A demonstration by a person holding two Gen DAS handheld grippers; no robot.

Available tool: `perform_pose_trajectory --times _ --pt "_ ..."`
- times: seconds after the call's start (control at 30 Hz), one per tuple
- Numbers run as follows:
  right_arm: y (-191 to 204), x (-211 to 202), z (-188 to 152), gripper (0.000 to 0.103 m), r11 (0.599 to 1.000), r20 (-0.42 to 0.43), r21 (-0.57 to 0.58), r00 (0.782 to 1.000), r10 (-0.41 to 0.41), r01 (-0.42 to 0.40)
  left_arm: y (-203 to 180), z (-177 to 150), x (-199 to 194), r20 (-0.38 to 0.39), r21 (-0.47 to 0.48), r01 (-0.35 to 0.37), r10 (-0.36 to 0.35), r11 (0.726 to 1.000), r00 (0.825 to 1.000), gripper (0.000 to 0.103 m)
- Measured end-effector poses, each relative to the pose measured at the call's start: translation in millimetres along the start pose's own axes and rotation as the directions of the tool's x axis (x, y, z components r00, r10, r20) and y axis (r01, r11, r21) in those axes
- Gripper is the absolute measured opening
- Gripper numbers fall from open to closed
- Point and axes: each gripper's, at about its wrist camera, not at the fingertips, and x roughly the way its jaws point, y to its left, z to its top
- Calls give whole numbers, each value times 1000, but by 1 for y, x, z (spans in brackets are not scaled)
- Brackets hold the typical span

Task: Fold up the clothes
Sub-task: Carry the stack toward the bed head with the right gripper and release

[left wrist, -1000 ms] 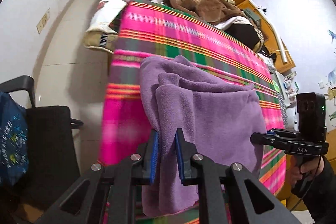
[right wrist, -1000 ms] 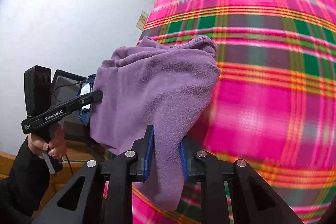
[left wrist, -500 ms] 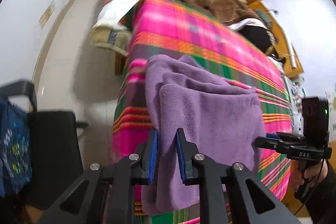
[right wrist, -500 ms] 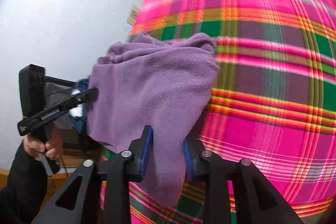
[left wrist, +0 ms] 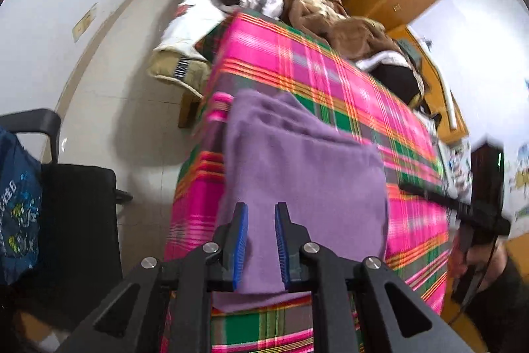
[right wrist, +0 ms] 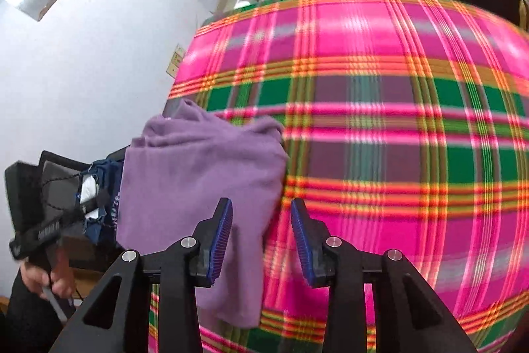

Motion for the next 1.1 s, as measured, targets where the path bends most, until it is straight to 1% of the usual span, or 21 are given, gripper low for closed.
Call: perform_pose_trajectory --times 0.07,0.13,0.2,0.27,0.4,0.47,0.5,0.6,0.63,0.67,0.77,0.8,0.87,1.1 --pt "8 9 10 26 1000 -7 -18 1000 -7 7 -4 -9 10 -34 6 -10 10 1000 999 16" --pt "12 21 19 26 999 -20 -36 999 -26 26 -3 -18 22 -70 1 -21 21 1000 997 16" --pt "14 36 25 25 997 -51 -47 997 -57 54 -2 -24 26 -80 4 -30 30 1000 996 16" --pt "18 38 26 25 996 -51 -56 996 -72 69 -1 -27 24 -82 -1 -40 40 999 996 16" --pt "27 11 7 25 996 0 -65 998 -55 55 2 -35 20 -87 -10 -61 60 998 994 16" --pt "32 1 -14 25 995 -3 -89 999 -44 43 3 -38 18 -90 -15 -72 71 997 993 16" --pt "35 3 -25 25 993 -17 -103 999 -50 48 4 -40 18 -91 -17 -77 76 997 993 16" --pt "36 14 -59 26 988 -95 -133 991 -93 80 5 -46 15 -95 -23 -94 92 995 991 16" --pt "36 16 -68 26 985 -108 -138 987 -116 100 0 -50 12 -94 -20 -105 103 994 990 16" --pt "36 14 -73 26 985 -107 -135 987 -122 107 -4 -54 8 -94 -16 -116 114 993 989 16" --pt "37 -3 -88 26 987 -79 -120 990 -114 104 -19 -66 -1 -93 -7 -149 147 989 985 16" --pt "39 -9 -93 30 985 -69 -131 990 -122 112 -24 -70 -4 -93 -3 -160 159 987 983 16" --pt "40 -16 -102 33 981 -62 -152 990 -129 118 -34 -78 -10 -92 3 -181 181 983 979 16" --pt "39 -41 -132 34 981 -75 -175 992 -98 84 -68 -107 -32 -86 26 -255 257 966 963 16"
